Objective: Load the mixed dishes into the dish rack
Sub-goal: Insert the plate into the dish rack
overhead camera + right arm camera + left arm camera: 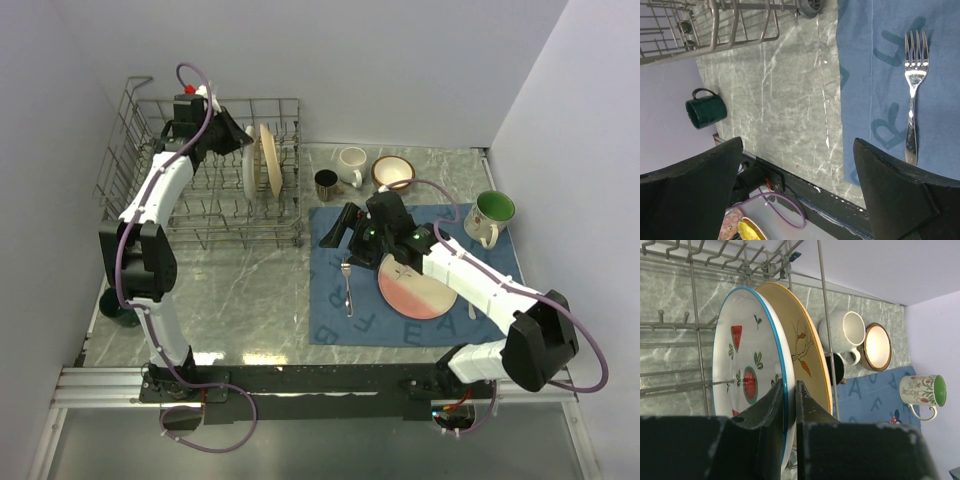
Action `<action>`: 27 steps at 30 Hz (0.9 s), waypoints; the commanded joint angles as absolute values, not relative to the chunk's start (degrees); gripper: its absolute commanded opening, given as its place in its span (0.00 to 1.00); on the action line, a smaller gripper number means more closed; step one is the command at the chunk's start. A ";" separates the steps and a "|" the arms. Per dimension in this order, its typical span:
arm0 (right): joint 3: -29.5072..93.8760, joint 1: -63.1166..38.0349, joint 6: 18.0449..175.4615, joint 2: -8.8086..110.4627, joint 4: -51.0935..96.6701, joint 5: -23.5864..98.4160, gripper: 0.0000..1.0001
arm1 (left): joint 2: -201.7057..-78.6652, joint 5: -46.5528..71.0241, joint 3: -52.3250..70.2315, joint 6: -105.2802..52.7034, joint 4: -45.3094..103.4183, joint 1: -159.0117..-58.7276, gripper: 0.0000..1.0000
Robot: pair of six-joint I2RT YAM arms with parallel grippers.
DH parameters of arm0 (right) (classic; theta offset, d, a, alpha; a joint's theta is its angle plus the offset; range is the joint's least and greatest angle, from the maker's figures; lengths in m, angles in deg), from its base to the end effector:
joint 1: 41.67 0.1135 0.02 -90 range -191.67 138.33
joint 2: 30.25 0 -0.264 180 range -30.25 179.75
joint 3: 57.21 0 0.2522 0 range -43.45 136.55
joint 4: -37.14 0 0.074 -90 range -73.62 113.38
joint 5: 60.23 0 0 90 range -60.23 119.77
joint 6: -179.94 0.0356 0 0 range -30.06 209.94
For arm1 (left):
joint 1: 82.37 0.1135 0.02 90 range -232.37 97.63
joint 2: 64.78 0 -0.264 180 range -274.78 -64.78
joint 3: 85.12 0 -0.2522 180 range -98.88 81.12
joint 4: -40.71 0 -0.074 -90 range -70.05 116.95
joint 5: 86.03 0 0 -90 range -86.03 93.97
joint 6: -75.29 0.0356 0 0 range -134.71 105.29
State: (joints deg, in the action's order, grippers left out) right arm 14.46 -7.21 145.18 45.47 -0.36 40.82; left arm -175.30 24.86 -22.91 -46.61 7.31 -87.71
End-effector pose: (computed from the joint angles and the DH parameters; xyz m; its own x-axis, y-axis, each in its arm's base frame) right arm 0.2336 0.1686 0.2793 -0.8652 0.3842 -0.3222 0.0652 0.7234 0.6873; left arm 0.4558 -0.0554 0.3454 -0.5867 -0.4410 -0.6792 0.1127 0.7861 -0.6078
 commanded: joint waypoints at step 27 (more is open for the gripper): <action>19.66 -7.57 147.42 47.00 -2.28 40.58 1.00 | -181.76 21.20 -28.65 -59.18 19.31 -90.37 0.01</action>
State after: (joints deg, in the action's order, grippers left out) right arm 17.30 -7.21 147.37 47.90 -2.13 40.84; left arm -179.60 20.47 -24.06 -56.44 16.36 -88.41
